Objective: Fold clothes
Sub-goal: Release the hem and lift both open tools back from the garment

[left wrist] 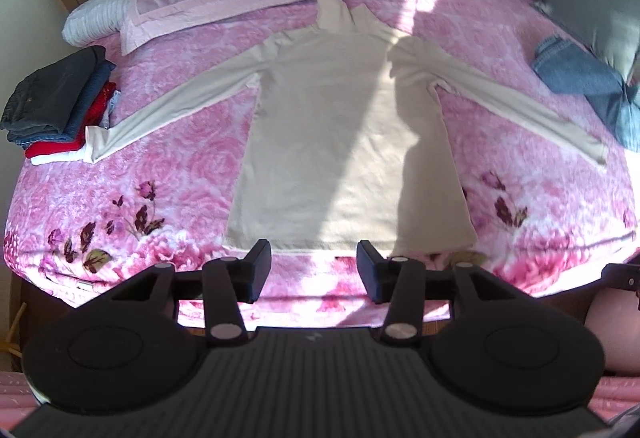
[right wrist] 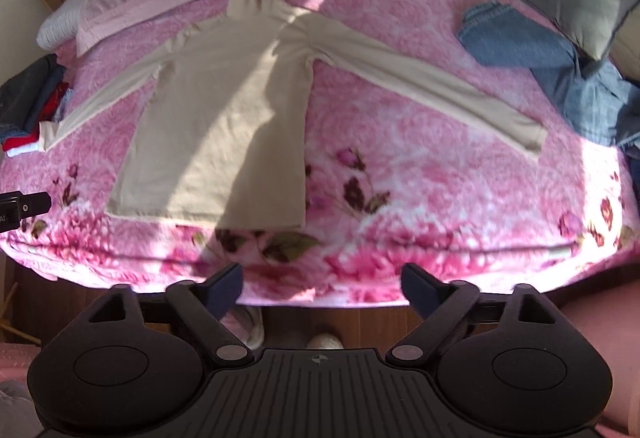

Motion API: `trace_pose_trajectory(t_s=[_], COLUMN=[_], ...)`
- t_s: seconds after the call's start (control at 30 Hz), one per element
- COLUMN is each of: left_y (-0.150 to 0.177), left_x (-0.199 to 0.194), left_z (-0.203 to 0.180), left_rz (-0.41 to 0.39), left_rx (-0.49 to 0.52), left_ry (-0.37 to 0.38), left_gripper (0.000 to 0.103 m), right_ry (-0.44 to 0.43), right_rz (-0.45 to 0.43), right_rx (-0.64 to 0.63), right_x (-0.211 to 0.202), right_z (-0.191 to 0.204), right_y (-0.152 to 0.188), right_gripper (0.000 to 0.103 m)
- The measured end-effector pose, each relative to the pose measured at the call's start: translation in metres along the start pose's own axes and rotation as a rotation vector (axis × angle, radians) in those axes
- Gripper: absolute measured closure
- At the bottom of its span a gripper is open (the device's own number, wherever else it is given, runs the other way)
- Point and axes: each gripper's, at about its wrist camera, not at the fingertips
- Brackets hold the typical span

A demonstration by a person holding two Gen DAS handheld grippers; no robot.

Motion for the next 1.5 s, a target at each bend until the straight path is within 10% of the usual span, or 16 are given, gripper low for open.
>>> trace_pose_trajectory(t_s=[1.07, 1.5], left_y=[-0.024, -0.061], left_x=[-0.005, 0.074], left_z=[-0.018, 0.081], left_rz=[-0.053, -0.031], left_rx=[0.016, -0.384], left_ry=[0.019, 0.053], left_gripper=[0.055, 0.052], right_ry=[0.041, 0.017], right_rz=[-0.022, -0.194], right_rx=[-0.033, 0.015], right_x=[-0.002, 0.017], right_z=[-0.009, -0.014], right_y=[-0.020, -0.076], right_gripper=[0.001, 0.001])
Point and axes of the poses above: each gripper's, at about its wrist camera, not at the fingertips, and x roughly the way its jaws point, z to its left, y to its underside, and after that the axes turned 4 degrees about -y, right-handed
